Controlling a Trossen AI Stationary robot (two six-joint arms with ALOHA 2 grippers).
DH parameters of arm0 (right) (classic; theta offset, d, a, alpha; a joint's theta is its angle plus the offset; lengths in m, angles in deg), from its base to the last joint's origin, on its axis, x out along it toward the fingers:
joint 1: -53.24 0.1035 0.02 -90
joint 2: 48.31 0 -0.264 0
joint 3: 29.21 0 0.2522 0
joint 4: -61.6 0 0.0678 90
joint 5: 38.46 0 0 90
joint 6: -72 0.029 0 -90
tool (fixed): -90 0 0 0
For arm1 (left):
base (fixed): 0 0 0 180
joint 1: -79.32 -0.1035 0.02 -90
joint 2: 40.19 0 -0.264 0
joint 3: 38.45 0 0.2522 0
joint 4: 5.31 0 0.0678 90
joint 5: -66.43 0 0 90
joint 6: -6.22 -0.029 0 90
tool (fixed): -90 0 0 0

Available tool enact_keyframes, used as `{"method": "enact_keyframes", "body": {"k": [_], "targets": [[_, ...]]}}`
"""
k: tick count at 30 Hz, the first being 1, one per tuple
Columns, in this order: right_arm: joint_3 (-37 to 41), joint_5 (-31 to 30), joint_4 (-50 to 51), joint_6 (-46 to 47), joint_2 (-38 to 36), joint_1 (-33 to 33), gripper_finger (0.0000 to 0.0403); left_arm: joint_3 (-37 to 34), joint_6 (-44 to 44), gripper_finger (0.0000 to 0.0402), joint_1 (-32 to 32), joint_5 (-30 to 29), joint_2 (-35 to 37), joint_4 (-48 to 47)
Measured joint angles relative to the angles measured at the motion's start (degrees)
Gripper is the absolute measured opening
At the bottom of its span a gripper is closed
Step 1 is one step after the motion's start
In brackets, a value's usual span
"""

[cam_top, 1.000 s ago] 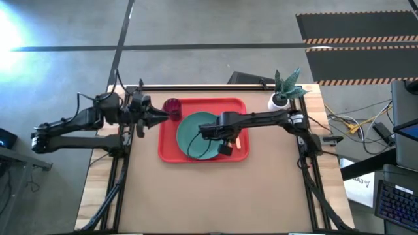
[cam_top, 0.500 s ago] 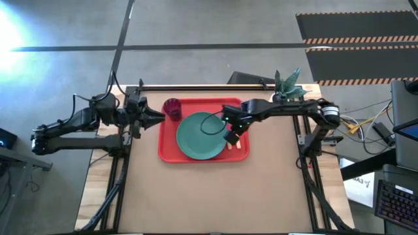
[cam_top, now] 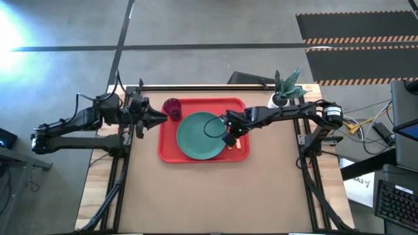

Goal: Pick and place plate/cup/fork/spoon on tray
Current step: Adjust the green plate on the red tray

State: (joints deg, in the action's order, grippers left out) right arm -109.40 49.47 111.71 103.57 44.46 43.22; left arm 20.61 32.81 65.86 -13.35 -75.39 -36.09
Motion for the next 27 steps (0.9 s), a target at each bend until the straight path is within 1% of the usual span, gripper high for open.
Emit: {"method": "enact_keyframes", "body": {"k": [2, 6, 9, 14, 24, 27], "targets": [[0.2, -2.3, 0.2, 0.1, 0.2, 0.0, 0.0008, 0.0, 0.0, 0.0080, 0.0, 0.0, -0.2, 0.0], [0.4, -2.8, -0.6, 1.3, 1.2, 0.0, 0.0008, 0.0, 0.0, 0.0080, 0.0, 0.0, -0.6, 0.0], [0.3, -5.0, -2.2, 2.2, 1.9, 0.3, 0.0008, 0.0, 0.0, 0.0080, 0.0, 0.0, -0.8, 0.0], [0.3, -6.7, -5.0, 4.1, 2.9, 0.3, 0.0008, 0.0, 0.0, 0.0080, 0.0, 0.0, -0.7, 0.0], [0.3, -7.1, -6.7, 4.5, 4.2, 1.2, 0.0008, 0.0, 0.0, 0.0080, 0.0, 0.0, -0.2, 0.0], [0.3, -8.0, -6.7, 4.5, 4.2, 1.5, 0.0008, 0.0, -0.4, 0.0080, 0.0, 0.0, -0.1, 0.0]]}}
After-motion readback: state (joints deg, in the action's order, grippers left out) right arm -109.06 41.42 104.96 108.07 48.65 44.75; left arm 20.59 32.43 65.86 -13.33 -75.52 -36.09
